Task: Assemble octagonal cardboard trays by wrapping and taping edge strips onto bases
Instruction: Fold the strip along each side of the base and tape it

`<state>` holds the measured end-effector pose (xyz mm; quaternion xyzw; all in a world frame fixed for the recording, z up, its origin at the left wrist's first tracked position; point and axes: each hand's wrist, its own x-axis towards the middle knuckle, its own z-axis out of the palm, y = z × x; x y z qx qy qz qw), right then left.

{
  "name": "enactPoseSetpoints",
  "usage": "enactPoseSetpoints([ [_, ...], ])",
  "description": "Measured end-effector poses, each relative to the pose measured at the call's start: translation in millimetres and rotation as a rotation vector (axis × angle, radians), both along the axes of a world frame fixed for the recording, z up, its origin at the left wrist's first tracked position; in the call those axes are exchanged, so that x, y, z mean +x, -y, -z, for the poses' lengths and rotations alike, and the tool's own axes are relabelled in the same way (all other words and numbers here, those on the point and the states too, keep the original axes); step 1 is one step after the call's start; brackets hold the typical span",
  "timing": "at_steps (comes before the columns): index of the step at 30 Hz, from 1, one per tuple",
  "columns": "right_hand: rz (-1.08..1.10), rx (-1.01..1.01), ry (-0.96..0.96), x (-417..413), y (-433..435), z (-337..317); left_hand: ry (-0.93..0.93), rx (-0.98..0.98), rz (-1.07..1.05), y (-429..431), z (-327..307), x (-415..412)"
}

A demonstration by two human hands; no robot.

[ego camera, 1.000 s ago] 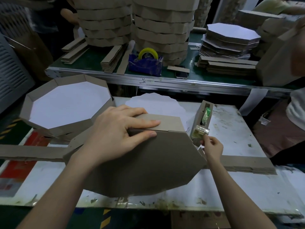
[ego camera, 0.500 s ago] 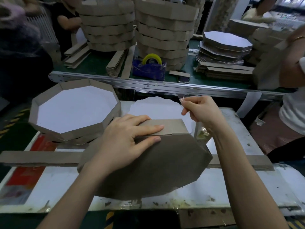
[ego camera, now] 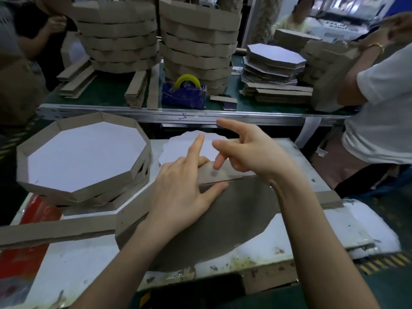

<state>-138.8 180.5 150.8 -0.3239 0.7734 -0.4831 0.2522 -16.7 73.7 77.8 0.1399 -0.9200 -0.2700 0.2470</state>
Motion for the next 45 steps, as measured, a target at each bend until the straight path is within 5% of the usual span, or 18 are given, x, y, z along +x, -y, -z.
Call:
enactPoseSetpoints([
  [23,0.176,-0.355,0.361,52,-47,60,0.037,-0.222,0.121,4,-5,7],
  [40,0.114,-0.356,0.135,49,-45,83,0.317,-0.218,0.268,21,-13,0],
  [45,0.081,-0.369,0.085,42,-40,88,0.167,-0.127,0.137,7,-21,-10],
])
